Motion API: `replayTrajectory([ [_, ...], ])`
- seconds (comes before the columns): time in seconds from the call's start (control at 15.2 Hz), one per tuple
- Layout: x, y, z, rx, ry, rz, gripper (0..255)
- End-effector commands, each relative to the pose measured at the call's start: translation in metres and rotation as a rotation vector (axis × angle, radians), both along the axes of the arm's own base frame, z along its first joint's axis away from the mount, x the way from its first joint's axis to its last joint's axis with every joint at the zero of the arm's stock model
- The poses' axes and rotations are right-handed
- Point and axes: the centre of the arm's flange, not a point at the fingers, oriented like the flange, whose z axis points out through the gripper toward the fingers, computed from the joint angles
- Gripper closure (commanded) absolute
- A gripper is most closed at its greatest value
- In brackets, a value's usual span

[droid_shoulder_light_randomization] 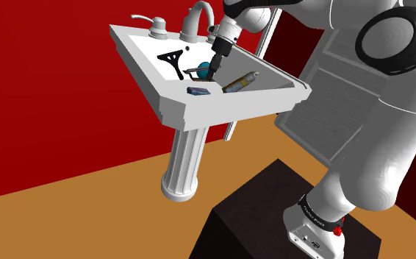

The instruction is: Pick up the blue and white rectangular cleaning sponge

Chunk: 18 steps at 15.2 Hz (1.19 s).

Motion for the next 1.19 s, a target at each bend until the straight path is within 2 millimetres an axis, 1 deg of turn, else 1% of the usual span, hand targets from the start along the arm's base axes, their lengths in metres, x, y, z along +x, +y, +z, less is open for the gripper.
replayTrajectory([
  [0.0,0.023,0.016,-0.015,0.014,-0.003,0.084,0],
  [0.2,0.052,0.043,-0.033,0.033,-0.006,0.203,0],
  [0.26,0.059,0.050,-0.038,0.037,-0.007,0.233,0],
  [0.73,0.059,0.050,-0.075,0.037,-0.007,0.233,0],
  [0.86,0.059,0.050,-0.078,0.037,-0.007,0.233,0],
  [0.92,0.059,0.050,-0.078,0.037,-0.007,0.233,255],
  [1.12,0.059,0.050,-0.078,0.037,-0.007,0.233,255],
])
